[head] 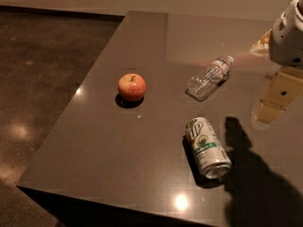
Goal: Place 7up can upright
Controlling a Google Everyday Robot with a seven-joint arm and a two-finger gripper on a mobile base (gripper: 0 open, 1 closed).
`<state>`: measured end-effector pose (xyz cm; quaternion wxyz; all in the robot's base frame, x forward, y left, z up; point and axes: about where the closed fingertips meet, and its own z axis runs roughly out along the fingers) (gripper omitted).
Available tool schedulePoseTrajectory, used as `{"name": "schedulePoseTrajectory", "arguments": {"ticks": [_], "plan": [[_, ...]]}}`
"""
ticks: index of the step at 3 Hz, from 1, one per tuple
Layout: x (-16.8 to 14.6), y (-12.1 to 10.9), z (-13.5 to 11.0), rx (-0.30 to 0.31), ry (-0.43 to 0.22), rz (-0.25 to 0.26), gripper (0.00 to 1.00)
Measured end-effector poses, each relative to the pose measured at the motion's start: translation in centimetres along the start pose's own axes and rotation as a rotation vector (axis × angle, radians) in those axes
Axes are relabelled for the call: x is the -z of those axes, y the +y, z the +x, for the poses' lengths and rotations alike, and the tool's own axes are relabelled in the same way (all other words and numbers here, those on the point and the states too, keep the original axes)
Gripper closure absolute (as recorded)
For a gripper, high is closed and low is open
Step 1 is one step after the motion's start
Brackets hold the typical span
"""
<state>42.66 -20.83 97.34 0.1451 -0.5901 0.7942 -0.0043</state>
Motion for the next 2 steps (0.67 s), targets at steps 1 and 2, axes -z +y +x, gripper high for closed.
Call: {"name": "schedulePoseTrajectory", "arguments": {"ticks": [1, 2], "plan": [[0.2, 1.9, -1.3, -0.076, -0.032, -0.055, 0.0], [0.5, 3.5, -2.5, -0.179, -0.071, -0.076, 0.0]]}}
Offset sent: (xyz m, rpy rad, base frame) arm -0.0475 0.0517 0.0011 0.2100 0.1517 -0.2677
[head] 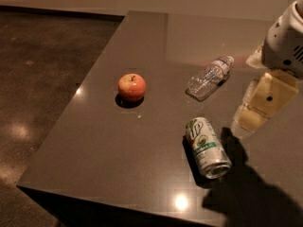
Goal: Place 7up can upright
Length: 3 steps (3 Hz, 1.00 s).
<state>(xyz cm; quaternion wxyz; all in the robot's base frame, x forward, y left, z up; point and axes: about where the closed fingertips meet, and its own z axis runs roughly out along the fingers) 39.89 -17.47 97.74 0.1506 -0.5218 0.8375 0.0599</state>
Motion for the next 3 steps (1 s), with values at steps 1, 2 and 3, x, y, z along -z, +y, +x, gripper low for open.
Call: {"name": "schedulePoseTrajectory", "arguments": {"ticks": [1, 2, 3], "plan": [[-1.3, 0.9, -0.4, -0.149, -0.008, 0.0, 0.0], [-3.6, 1.1, 0.0, -0.306, 0.045, 0.013, 0.0], [-5.4, 0.8, 0.4, -0.453, 0.087, 0.016, 0.0]]}}
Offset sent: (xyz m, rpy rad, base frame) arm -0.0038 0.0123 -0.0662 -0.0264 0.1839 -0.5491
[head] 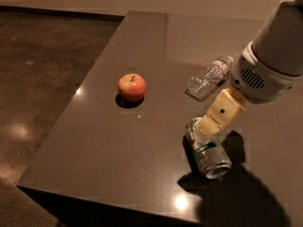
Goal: Place 7up can upright
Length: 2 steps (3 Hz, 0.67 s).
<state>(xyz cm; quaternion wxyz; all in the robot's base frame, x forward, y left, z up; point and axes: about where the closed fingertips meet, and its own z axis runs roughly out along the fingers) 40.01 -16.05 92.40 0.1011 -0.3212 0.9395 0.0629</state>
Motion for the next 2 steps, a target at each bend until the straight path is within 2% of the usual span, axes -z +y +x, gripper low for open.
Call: {"name": "schedulePoseTrajectory", "arguments": {"ticks": [1, 2], "plan": [[-1.5, 0.4, 0.3, -0.117, 0.027, -0.013, 0.0], [-3.1, 1.4, 0.2, -0.173, 0.056, -0.02, 0.0]]}}
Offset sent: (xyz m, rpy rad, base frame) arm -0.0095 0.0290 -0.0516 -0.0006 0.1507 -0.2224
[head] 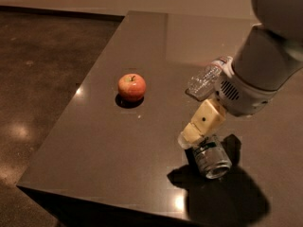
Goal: Place 7up can upright
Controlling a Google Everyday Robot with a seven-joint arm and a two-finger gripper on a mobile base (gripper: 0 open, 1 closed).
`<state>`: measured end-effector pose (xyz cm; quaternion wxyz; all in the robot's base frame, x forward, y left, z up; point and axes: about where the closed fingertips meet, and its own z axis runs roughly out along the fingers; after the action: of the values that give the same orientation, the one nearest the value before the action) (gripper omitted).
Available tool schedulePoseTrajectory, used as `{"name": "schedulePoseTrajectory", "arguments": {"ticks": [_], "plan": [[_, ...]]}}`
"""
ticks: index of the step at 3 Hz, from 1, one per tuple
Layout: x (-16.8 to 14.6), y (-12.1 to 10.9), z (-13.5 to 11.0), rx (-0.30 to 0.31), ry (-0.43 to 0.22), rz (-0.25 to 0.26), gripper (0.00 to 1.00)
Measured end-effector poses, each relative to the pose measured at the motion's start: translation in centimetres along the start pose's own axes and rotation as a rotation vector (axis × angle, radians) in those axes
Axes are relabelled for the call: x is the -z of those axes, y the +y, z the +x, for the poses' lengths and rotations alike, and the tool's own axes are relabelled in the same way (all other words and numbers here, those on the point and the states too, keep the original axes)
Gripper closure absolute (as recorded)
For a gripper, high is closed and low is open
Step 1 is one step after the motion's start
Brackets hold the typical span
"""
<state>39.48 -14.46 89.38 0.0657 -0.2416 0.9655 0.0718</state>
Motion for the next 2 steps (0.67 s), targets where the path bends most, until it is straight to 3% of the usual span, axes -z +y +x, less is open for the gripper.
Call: {"name": "schedulePoseTrajectory", "arguments": {"ticks": [2], "plan": [[-3.1, 1.3, -1.2, -0.051, 0.045, -0.03, 0.0]]}}
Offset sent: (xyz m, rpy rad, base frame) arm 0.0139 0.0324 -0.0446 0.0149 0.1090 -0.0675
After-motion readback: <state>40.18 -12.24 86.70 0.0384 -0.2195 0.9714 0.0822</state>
